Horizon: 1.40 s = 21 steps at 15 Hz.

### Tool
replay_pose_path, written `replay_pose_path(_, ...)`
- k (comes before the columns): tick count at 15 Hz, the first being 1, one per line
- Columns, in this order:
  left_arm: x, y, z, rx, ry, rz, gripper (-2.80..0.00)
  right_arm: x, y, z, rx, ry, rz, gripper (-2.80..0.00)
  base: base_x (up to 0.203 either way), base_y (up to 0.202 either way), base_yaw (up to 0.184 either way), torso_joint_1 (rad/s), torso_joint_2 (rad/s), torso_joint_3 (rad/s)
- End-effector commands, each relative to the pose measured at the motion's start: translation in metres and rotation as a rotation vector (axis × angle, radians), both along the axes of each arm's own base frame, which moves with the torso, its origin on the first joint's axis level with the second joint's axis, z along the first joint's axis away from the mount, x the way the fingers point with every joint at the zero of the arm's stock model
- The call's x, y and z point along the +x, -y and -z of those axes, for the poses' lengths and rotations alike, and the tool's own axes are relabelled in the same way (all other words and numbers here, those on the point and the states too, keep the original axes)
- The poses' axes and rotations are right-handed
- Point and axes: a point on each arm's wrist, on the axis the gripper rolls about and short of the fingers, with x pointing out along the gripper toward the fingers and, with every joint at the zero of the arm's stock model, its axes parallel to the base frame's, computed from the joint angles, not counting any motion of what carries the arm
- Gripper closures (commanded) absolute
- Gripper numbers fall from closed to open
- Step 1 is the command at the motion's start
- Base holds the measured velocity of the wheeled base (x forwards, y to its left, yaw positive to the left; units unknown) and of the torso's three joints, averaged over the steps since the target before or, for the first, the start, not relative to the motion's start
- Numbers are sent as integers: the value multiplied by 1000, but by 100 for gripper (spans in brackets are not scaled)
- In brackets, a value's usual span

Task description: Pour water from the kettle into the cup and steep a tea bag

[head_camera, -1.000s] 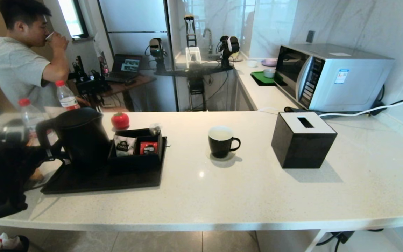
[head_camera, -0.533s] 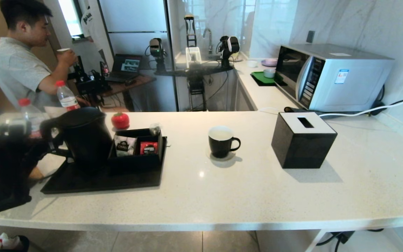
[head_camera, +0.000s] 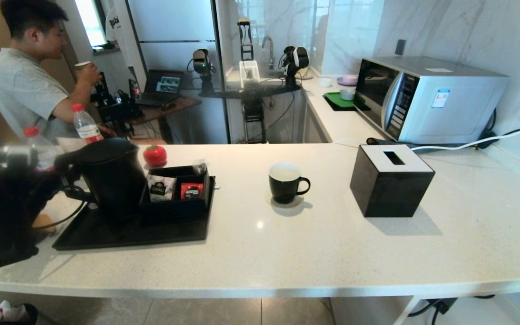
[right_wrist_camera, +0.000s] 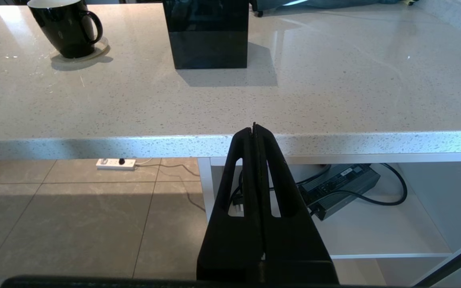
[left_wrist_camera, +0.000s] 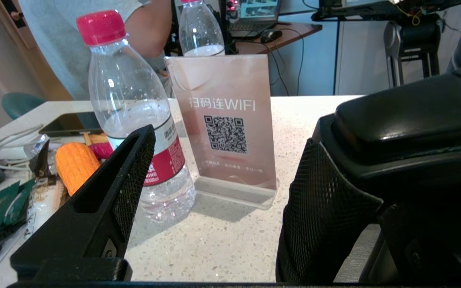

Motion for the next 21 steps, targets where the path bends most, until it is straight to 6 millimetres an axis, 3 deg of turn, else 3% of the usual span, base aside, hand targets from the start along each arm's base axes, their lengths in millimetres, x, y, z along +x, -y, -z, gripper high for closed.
replay_pose_path(1,-1,1,-8,27,50,2,-280,0,0,0,0,-1,0,0,0,0,0,0,0,0)
replay_pose_path(10,-1,0,-7,29,46,20,-280,0,0,0,0,-1,0,0,0,0,0,0,0,0)
replay_pose_path(12,0,1,-7,31,48,22,0,0,0,0,0,0,0,0,0,0,0,0,0,0)
replay_pose_path(21,0,0,-7,31,48,20,0,0,0,0,0,0,0,0,0,0,0,0,0,0)
